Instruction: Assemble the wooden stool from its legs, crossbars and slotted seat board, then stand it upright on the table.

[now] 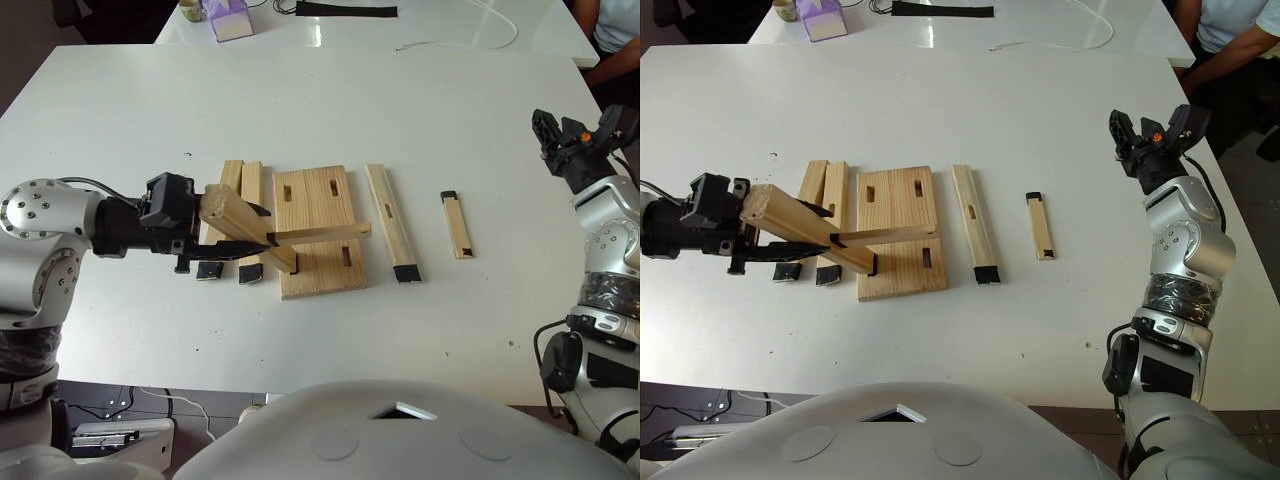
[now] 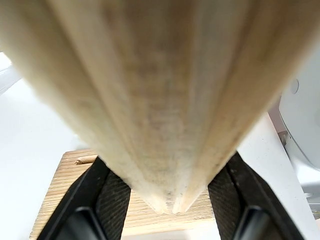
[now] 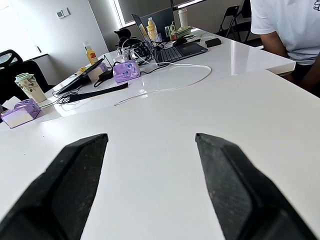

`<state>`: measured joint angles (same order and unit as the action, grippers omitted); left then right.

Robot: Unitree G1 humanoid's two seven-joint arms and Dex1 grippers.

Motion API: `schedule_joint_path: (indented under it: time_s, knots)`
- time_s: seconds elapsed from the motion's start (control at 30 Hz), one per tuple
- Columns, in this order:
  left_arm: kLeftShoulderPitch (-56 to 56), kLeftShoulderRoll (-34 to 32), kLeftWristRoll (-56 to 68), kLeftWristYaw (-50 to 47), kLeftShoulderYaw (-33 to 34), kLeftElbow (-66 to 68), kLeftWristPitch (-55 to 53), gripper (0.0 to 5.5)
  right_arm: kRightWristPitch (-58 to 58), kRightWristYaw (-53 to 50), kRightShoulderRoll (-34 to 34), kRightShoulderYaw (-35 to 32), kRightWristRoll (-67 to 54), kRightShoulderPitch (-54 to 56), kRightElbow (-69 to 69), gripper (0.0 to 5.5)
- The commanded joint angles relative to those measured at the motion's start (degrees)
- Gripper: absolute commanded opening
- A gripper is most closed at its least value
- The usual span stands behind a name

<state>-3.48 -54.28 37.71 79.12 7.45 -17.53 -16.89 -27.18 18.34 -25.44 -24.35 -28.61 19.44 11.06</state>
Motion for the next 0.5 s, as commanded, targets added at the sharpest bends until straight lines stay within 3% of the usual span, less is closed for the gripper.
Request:
schedule_joint_path:
  time_s: [0.03, 0.23, 0.5]
  knots:
    - [4.15, 3.08, -8.30, -7.37, -4.99, 0.18, 0.15, 2.04, -1.91, -0.91, 1.06, 0.53, -0.46, -1.73, -3.57, 3.23]
    - [10.56, 2.55, -12.41, -11.86, -7.92, -2.55, 2.75, 2.04, -4.51, -1.82, 2.35, 1.54, -0.82, -3.50, -6.70, 3.23]
    - [6.25, -2.76, -8.74, -4.10, -10.93, -1.62, 2.38, 2.04, -7.31, -3.15, 4.84, 3.85, -0.99, -4.91, -11.44, 3.23]
